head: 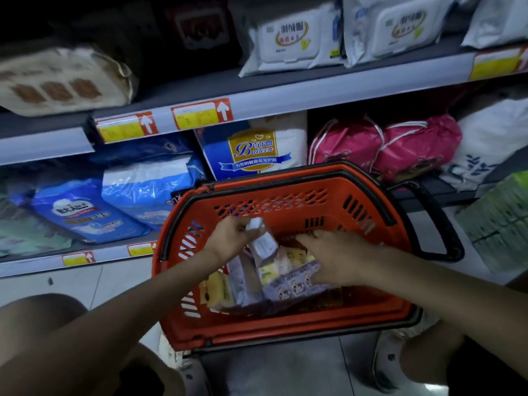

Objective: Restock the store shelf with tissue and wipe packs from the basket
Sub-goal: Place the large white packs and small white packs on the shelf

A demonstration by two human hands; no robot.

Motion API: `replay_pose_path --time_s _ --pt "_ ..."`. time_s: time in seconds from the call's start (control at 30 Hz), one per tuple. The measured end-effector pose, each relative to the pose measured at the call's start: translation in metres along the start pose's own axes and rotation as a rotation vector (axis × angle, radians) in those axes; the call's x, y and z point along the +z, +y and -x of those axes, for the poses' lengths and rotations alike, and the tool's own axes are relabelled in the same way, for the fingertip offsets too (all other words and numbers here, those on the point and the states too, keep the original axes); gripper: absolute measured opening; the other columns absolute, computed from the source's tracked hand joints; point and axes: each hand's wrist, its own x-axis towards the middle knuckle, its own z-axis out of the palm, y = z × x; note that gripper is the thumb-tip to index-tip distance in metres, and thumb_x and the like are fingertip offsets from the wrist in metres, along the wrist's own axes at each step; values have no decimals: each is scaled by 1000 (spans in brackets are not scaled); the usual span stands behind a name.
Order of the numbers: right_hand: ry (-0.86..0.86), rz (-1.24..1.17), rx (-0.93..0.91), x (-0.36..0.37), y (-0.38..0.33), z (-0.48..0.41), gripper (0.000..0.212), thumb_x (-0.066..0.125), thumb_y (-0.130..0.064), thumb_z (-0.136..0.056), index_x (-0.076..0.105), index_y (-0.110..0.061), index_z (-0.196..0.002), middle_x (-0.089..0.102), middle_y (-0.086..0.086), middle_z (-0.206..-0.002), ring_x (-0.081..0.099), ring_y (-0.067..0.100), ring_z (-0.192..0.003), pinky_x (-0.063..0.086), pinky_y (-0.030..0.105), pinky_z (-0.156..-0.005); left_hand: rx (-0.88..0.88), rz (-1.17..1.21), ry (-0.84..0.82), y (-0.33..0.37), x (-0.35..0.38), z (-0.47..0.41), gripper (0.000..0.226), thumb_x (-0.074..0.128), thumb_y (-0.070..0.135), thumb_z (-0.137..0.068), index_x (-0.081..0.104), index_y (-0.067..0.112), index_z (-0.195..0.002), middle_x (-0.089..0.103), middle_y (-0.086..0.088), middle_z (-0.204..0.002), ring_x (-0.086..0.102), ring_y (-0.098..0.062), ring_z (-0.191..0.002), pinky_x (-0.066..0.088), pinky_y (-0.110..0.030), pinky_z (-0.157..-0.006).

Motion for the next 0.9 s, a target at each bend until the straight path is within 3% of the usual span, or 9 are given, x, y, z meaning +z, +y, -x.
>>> replay_pose_path --time_s 0.1,0.2,0.27,0.37,0.47,0.57,0.67,0.8,0.9 --pt "115 -226 -28 -4 -10 -7 87 81 -56 -79 37 -25 -147 55 2 -134 58 27 -121 53 43 -94 -128 362 118 38 -24 15 37 78 34 -93 79 -2 -97 75 -28 -92 68 -35 -70 59 -44 -66" --pt "269 -525 -43 -7 -19 -13 89 86 -57 -71 42 -24 -142 55 -2 -139 57 21 -124 52 43 -96 -283 601 169 59 -41 24 34 80 30 -90 76 -3 -99 77 -20 -85 70 -24 -58 59 -30 -52" --pt "307 -648 -23 -12 -22 -15 79 86 -52 -75 46 -21 -135 56 -3 -135 58 19 -120 53 41 -92 -346 699 147 65 -48 30 36 78 33 -91 74 -1 -102 77 -18 -85 70 -26 -63 59 -28 -50" --pt "287 -783 37 -15 -23 -23 63 88 -39 -79 50 -19 -125 61 -2 -125 64 20 -111 57 46 -90 -384 779 130 70 -50 34 32 75 38 -92 73 7 -101 72 -11 -85 63 -22 -68 55 -28 -54" --pt "275 -1029 61 -18 -21 -28 73 94 -28 -72 54 -23 -132 67 -4 -125 67 18 -112 57 48 -95 -361 843 136 74 -50 37 29 73 41 -92 75 13 -98 74 -6 -83 65 -21 -72 54 -28 -59" --pt "261 -1205 59 -22 -24 -25 74 95 -18 -70 52 -26 -130 71 -7 -118 72 13 -104 62 42 -89 -324 871 114 76 -54 42 41 67 52 -94 76 13 -102 80 -10 -90 71 -28 -88 55 -36 -80" --pt "292 -1336 65 -22 -28 -20 70 94 -19 -72 52 -31 -127 74 -7 -114 76 11 -95 63 34 -78 -327 882 103 77 -57 47 55 61 63 -94 76 11 -106 81 -11 -97 74 -32 -98 56 -43 -93" --pt "336 -1530 69 -28 -30 -13 65 92 -23 -73 59 -34 -127 77 -8 -114 76 12 -95 61 36 -81 -296 921 50 83 -57 54 43 65 49 -96 74 12 -116 80 -10 -105 75 -31 -105 57 -46 -98" --pt "269 -1615 29 -36 -31 -8 59 87 -24 -78 62 -32 -131 78 -5 -113 77 20 -99 59 46 -92 -287 961 17 84 -56 56 32 72 35 -94 71 13 -118 81 -7 -106 76 -28 -106 60 -42 -92"
